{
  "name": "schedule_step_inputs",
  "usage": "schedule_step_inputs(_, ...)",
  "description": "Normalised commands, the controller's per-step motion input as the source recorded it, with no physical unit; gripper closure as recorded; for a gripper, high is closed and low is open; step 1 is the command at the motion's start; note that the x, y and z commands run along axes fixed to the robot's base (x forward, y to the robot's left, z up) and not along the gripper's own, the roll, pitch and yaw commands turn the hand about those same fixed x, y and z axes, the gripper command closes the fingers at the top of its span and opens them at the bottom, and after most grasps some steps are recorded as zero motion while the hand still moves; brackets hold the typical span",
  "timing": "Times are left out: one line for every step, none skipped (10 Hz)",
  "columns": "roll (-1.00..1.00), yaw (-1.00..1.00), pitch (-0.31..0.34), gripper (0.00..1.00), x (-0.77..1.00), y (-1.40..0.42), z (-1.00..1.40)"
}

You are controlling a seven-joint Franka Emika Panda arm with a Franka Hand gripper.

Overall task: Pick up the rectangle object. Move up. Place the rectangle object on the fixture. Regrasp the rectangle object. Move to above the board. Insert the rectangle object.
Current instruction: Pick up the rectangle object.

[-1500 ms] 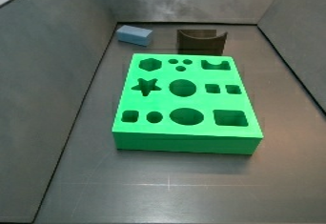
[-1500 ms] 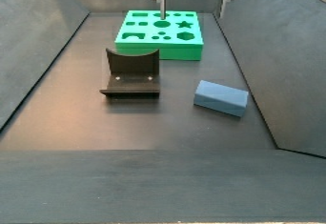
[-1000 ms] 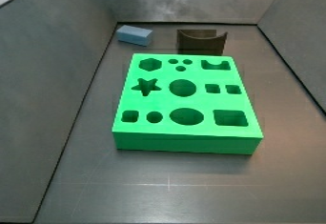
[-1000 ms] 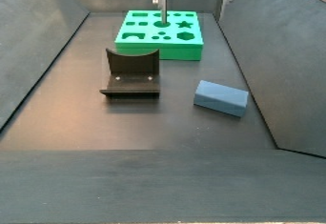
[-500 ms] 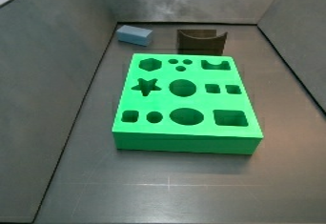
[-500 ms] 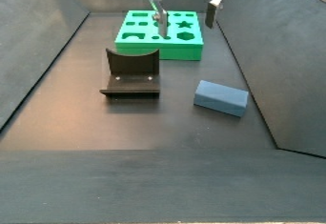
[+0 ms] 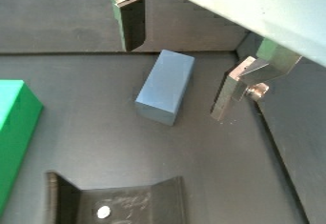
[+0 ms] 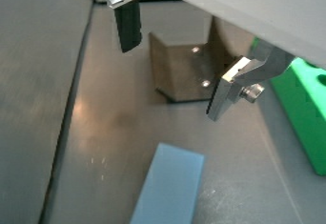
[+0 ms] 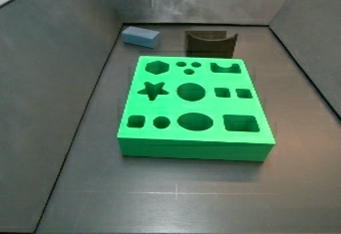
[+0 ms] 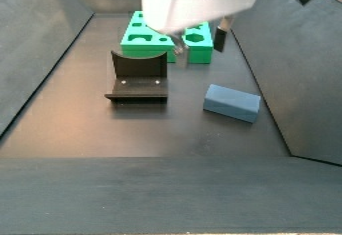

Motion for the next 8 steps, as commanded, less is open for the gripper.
schedule_step_inputs(0.0,0.41,-0.127,0.0,-0.29,0.02,-0.49)
schedule_step_inputs(0.0,0.41,-0.13,0.0,-0.22,0.05,-0.45)
schedule_step_inputs(0.01,0.41,-0.121,0.0,-0.23,0.04,-0.46)
schedule_step_inputs(0.01,0.41,-0.121,0.0,-0.25,0.04,-0.47)
schedule_step_inputs(0.01,0.41,-0.123,0.0,-0.24,0.04,-0.45)
schedule_step_inputs(0.02,0.43,-0.103,0.0,-0.19,0.05,-0.43)
schedule_step_inputs(0.08,0.54,-0.086,0.0,-0.09,0.07,-0.46)
schedule_step_inputs(0.06,0.51,-0.081,0.0,-0.09,0.06,-0.4)
